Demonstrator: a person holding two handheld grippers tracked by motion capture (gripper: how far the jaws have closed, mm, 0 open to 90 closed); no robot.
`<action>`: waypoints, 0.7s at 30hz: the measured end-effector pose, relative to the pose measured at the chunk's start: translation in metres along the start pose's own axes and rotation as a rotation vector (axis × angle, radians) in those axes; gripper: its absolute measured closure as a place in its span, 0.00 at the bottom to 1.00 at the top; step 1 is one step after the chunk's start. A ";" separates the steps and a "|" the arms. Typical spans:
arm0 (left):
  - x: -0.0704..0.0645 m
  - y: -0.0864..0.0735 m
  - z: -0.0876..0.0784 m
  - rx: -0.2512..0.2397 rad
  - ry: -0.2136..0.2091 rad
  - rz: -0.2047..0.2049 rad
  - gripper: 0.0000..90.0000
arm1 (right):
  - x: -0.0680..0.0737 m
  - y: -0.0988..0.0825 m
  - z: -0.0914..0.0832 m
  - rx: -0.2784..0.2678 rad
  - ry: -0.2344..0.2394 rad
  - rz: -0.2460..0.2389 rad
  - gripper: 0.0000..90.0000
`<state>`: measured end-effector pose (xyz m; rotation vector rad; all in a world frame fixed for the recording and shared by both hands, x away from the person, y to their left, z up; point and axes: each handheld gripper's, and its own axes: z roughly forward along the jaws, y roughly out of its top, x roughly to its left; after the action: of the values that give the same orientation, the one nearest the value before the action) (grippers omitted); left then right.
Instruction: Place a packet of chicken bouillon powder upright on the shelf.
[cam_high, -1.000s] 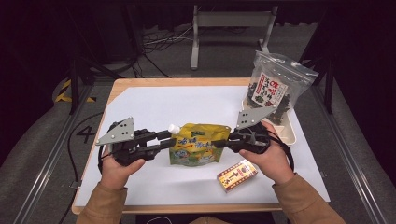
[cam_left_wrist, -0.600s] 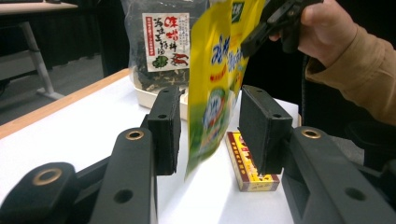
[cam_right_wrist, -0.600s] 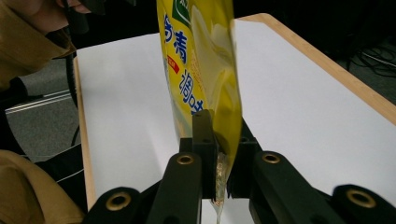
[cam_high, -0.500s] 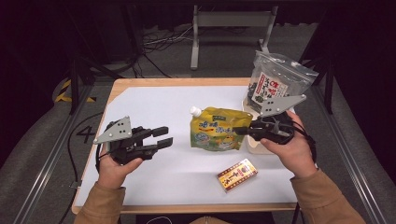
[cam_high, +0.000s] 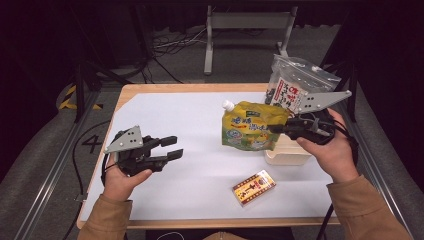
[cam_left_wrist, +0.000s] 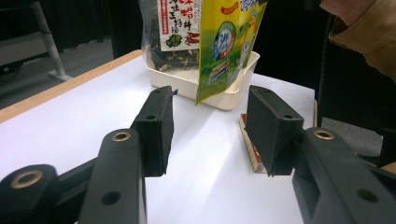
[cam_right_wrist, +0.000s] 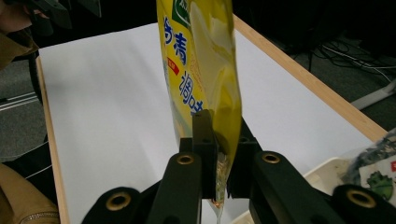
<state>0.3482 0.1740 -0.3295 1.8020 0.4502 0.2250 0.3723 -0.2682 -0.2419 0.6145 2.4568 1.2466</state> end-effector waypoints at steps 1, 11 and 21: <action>0.000 0.000 0.000 0.002 0.002 -0.003 0.56 | -0.002 0.000 -0.002 0.000 -0.004 0.001 0.94; 0.004 -0.004 0.001 0.016 0.017 -0.022 0.52 | -0.016 -0.003 -0.018 -0.006 -0.054 0.027 0.94; 0.007 -0.005 0.001 0.016 0.035 -0.025 0.51 | -0.031 -0.008 -0.033 -0.014 -0.097 0.054 0.94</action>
<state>0.3535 0.1772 -0.3352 1.8097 0.5004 0.2368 0.3816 -0.3107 -0.2269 0.7248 2.3646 1.2229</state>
